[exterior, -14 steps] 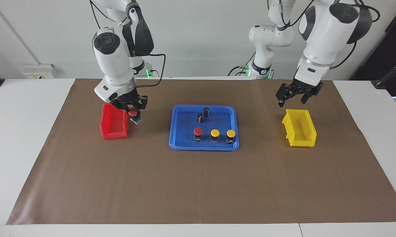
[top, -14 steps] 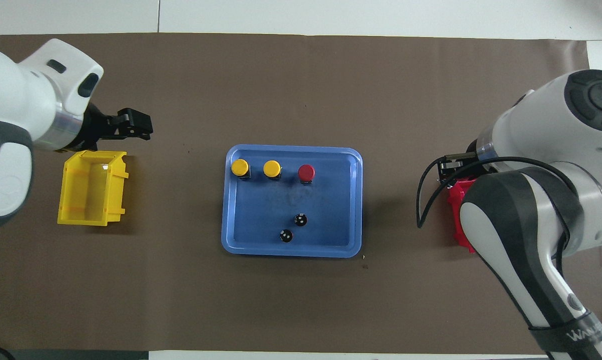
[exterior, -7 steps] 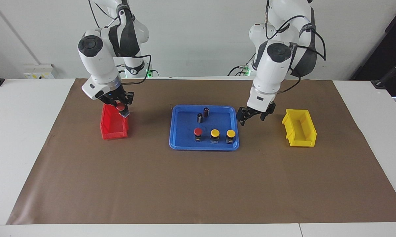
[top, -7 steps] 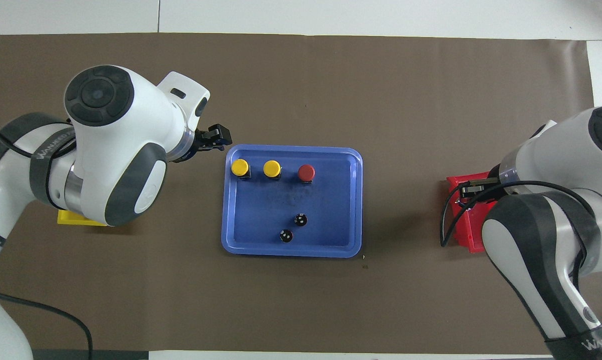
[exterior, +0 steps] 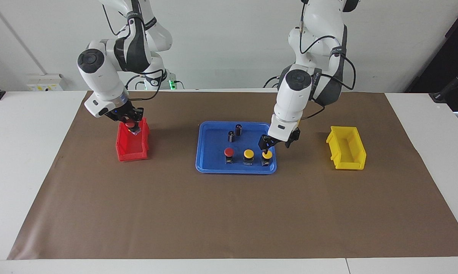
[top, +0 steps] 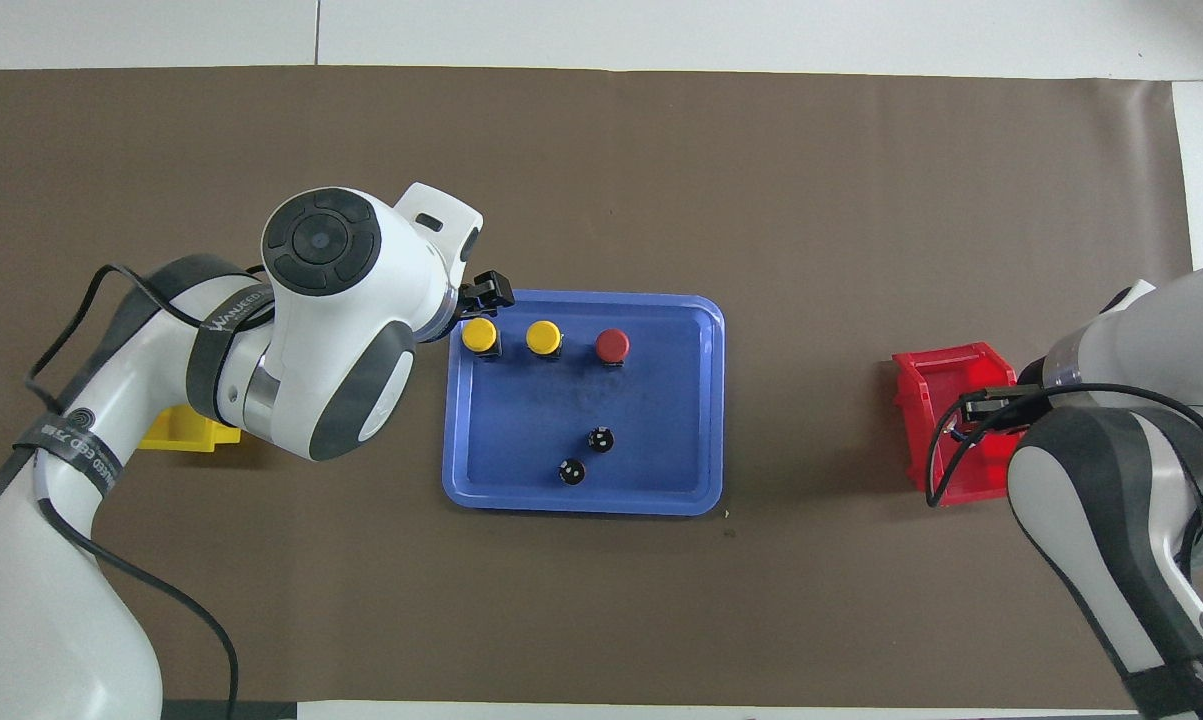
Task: Sort red and yellow buttons by color
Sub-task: 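Grasp the yellow button nearest the yellow bin with the left gripper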
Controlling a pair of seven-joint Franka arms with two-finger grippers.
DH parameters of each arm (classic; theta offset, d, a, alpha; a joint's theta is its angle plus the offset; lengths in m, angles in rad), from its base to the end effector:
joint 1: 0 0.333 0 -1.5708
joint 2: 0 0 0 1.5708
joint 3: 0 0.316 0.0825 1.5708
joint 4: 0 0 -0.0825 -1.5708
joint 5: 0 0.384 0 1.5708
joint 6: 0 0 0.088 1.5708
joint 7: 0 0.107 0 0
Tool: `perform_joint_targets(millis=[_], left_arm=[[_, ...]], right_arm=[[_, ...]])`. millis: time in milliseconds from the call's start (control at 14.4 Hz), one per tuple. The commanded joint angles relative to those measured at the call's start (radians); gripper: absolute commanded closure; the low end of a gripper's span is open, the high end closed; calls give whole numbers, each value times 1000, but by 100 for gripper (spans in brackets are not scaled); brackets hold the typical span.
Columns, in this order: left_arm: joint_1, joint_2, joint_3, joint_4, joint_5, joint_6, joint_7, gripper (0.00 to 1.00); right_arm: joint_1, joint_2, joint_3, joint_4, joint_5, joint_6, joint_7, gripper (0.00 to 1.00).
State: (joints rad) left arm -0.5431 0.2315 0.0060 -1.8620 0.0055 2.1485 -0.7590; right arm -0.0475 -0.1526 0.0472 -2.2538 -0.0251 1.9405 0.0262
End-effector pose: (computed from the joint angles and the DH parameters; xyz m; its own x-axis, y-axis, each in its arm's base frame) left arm 0.5331 -0.3174 0.3994 0.9750 0.2176 0.0441 0.2162 -0.9758 0.0334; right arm 0.4763 -0.0015 0.4150 0.9870 -0.0191 -0.1595 -0.0140 -0.9994 0.0330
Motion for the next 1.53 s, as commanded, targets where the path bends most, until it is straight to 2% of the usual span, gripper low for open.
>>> perform_joint_targets(millis=[0,278,486,764,903,972,1042,1111,1181,1319,1458], left_arm=[[-26,18,14,-20,1,45,-42,1],[-40,55,14,-20,1,68,-59,5],[-43,63,14,-20,1,67,-92,22],[-43,63,14,-19,1,59,-94,41],[-43,63,14,-16,-1,57,-98,59],[-41,63,14,-13,-1,54,-97,71],[-40,60,12,-9,1,50,-97,86],[-41,54,14,-3,-1,22,-98,95],[-40,46,12,21,-1,-25,-98,98],[-28,14,17,99,-1,-177,-94,98],[1,-52,28,145,-1,-292,-85,98]], right_arm=[[-52,-48,8,-76,11,38,-67,80],[-63,-50,8,-139,11,116,-100,80],[-58,-51,8,-193,10,172,-101,80],[-60,-42,8,-208,10,192,-117,80],[-60,-47,8,-236,10,237,-120,78],[-60,-48,8,-242,10,250,-120,72],[-60,-48,8,-242,10,250,-120,61],[-60,-48,8,-242,10,248,-121,58],[-60,-48,8,-241,10,248,-123,55],[-60,-48,8,-240,8,248,-123,55],[-60,-47,8,-240,7,248,-124,45]])
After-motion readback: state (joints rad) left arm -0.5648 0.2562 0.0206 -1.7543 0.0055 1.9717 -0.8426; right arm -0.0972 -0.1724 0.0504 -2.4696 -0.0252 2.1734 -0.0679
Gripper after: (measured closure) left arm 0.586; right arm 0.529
